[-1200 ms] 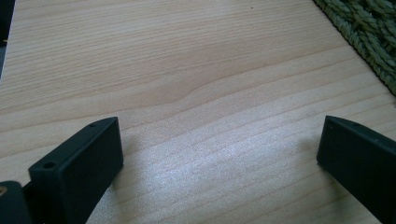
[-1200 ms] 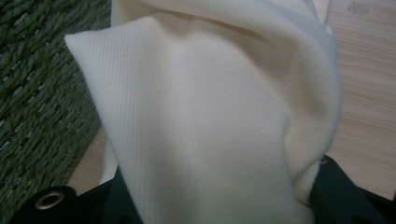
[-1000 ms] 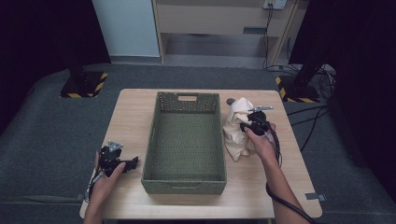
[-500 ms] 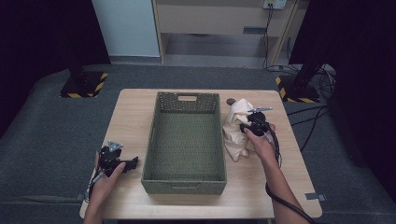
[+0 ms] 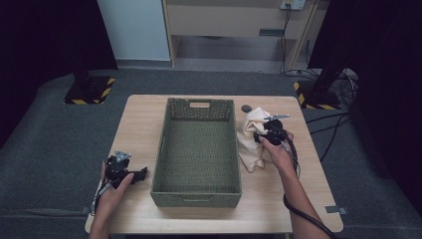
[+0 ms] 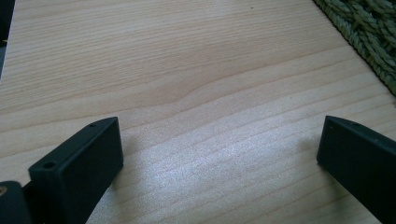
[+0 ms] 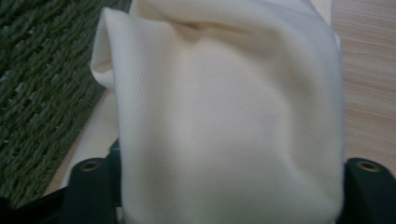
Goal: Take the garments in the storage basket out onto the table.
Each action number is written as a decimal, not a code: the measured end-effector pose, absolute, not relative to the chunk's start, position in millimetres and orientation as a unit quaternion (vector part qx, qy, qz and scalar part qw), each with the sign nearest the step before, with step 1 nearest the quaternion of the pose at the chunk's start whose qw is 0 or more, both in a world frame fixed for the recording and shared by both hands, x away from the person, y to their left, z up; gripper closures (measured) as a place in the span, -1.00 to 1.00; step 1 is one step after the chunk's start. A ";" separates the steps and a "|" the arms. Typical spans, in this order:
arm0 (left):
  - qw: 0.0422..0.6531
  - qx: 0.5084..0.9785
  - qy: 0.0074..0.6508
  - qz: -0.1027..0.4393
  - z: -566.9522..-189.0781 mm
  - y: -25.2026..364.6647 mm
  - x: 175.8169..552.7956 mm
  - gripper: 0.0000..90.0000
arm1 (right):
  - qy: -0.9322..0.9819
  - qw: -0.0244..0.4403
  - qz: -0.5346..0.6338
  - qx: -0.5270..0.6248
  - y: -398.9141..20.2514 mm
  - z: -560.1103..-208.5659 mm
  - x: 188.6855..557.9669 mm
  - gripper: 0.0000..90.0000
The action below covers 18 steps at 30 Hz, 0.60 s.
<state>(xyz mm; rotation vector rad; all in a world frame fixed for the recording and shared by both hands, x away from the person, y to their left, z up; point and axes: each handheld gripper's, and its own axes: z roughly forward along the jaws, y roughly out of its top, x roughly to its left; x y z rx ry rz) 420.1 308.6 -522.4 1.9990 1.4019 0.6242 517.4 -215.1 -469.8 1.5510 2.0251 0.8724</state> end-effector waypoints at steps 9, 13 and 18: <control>0.306 0.755 0.530 0.236 -522.4 308.6 420.1 -1.00 | 0.737 0.230 0.328 0.545 -212.9 -454.4 510.5 -0.83; 0.306 0.755 0.530 0.236 -522.4 308.6 420.1 -1.00 | 0.735 0.241 0.339 0.536 -213.3 -443.1 503.8 -0.87; 0.306 0.755 0.530 0.236 -522.4 308.6 420.1 -1.00 | 0.731 0.257 0.354 0.524 -214.5 -429.4 493.6 -0.90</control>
